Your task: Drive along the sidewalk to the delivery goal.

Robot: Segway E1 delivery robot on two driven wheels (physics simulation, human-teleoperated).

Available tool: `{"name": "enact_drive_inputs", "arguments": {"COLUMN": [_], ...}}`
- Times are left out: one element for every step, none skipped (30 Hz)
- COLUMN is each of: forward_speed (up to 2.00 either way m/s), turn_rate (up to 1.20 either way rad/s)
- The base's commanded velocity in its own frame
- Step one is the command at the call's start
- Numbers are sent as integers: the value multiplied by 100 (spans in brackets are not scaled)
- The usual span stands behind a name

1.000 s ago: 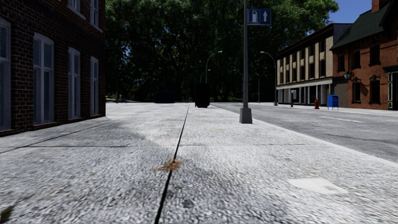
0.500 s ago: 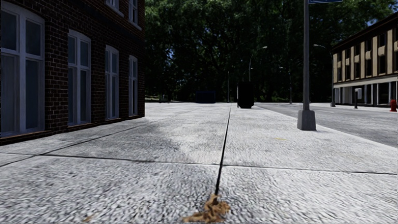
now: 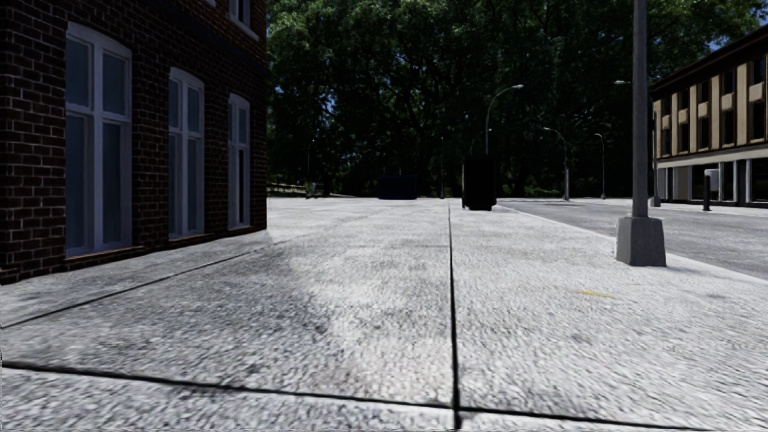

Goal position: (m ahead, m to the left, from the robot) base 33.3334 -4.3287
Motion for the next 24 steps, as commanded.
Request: {"name": "enact_drive_inputs", "arguments": {"forward_speed": [200,200,200,200,200,200,200,200,200,200,200,200,200,200,200,200,200,200,200,200,200,200,200,200], "turn_rate": [0,0,0,0,0,0,0,0,0,0,0,0,0,0,0,0,0,0,0,0,0,0,0,0]}}
